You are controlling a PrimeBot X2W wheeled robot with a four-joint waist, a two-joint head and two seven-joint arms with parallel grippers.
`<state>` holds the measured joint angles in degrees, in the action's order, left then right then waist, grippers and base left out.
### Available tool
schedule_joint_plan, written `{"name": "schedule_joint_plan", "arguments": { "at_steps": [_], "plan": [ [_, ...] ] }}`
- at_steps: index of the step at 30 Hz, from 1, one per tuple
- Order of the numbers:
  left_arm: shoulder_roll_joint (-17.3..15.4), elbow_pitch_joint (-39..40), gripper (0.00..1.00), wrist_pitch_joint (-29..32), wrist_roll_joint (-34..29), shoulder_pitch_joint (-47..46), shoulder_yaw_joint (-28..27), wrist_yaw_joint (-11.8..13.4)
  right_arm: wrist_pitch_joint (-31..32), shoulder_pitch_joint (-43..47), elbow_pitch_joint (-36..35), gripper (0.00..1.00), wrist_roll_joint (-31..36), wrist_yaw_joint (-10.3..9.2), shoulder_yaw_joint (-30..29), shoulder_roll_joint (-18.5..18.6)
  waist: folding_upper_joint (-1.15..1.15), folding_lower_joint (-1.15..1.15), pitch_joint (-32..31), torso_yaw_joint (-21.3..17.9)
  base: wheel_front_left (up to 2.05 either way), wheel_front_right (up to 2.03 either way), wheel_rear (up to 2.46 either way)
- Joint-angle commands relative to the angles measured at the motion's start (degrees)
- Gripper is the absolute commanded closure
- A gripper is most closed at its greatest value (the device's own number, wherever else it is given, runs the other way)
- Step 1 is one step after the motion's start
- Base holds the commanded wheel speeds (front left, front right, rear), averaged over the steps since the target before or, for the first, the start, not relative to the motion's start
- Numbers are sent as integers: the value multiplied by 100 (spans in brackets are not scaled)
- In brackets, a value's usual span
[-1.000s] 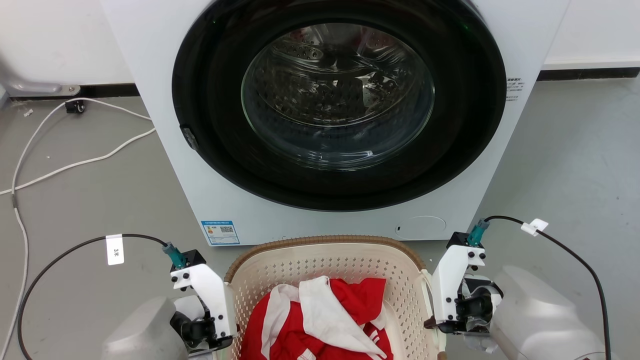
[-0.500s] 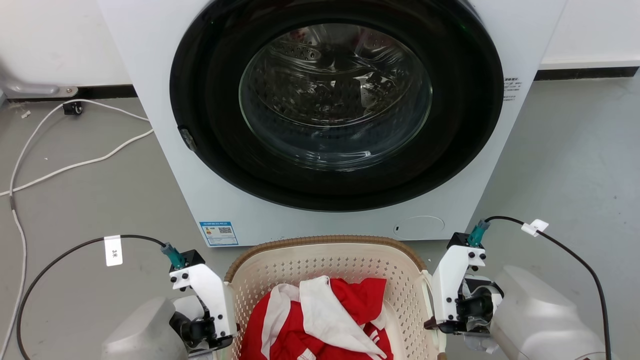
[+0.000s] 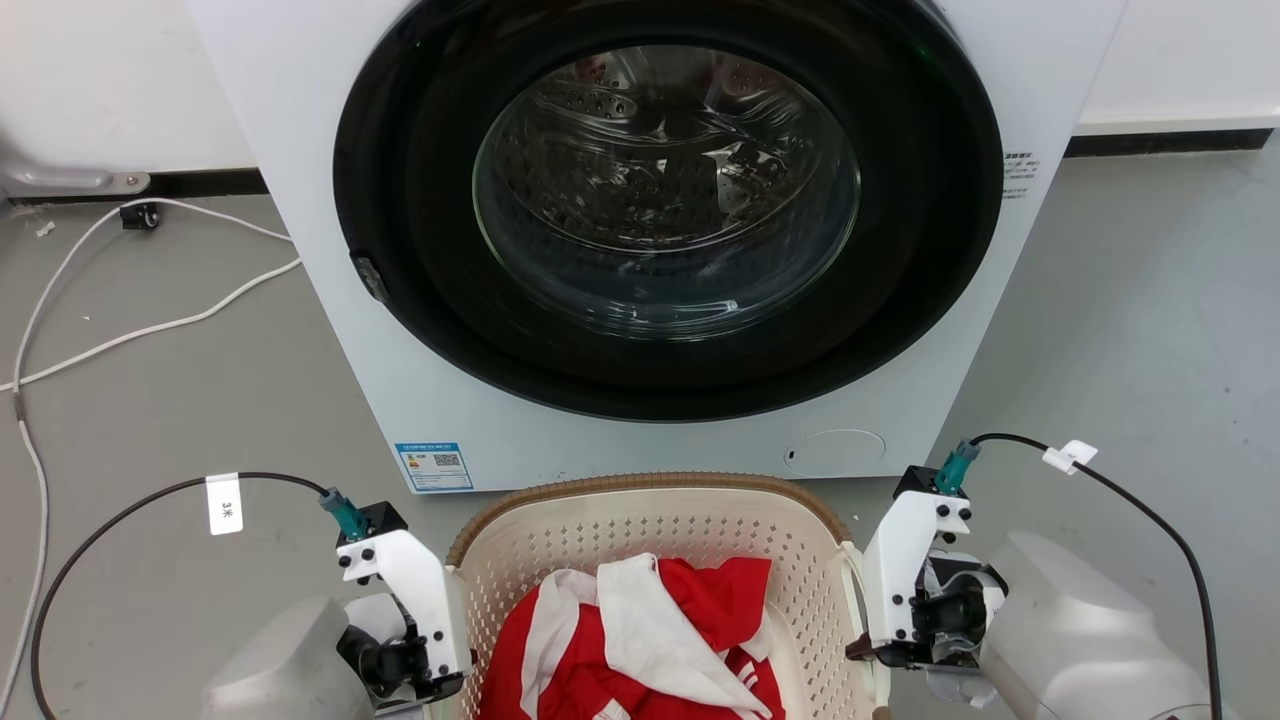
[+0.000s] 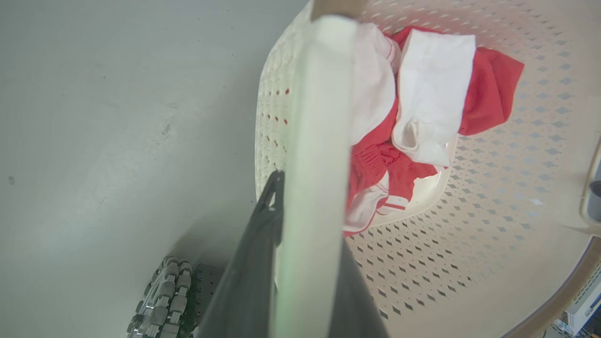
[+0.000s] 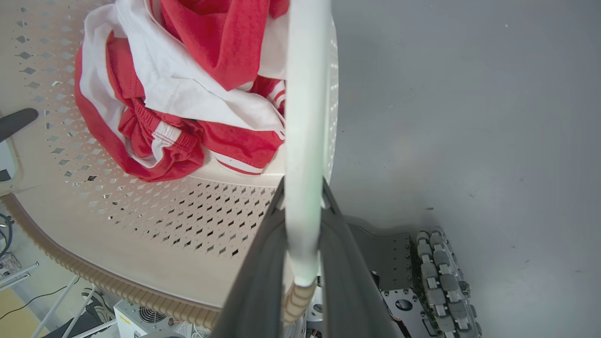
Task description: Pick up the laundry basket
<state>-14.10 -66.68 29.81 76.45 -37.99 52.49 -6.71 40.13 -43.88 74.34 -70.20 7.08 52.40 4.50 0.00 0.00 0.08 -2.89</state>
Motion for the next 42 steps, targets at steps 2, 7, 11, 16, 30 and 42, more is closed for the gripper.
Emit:
{"name": "schedule_joint_plan", "arguments": {
  "at_steps": [2, 7, 11, 16, 30, 42],
  "plan": [
    [312, 201, 100, -45, 156, -78, -47, -142, 38, 37, -96, 100, -123, 75, 18, -296, 0, 0, -1, -3, 0, 0, 0],
    [316, 193, 100, -54, 178, -61, -33, -142, 28, 41, -96, 100, -174, 75, 59, -297, 0, 0, 0, -13, 0, 0, 0],
    [322, 209, 100, -63, 207, -42, -22, -143, 20, 47, -97, 100, -212, 75, 92, -297, 0, 0, -6, -20, 0, 0, 0],
    [322, 208, 100, -70, 223, -34, -5, -143, 49, 64, -97, 100, -242, 75, 119, -298, 0, 0, -12, -28, 0, 0, 0],
    [312, 218, 100, -121, 281, -26, 33, -143, 113, 123, -98, 100, -232, 75, 91, -300, 0, 0, -22, -73, 0, 0, 0],
    [295, 249, 100, -188, 336, -11, 68, -143, 164, 157, -98, 100, -198, 75, 21, -301, 0, 0, -20, -87, 0, 0, 0]
  ]
}}
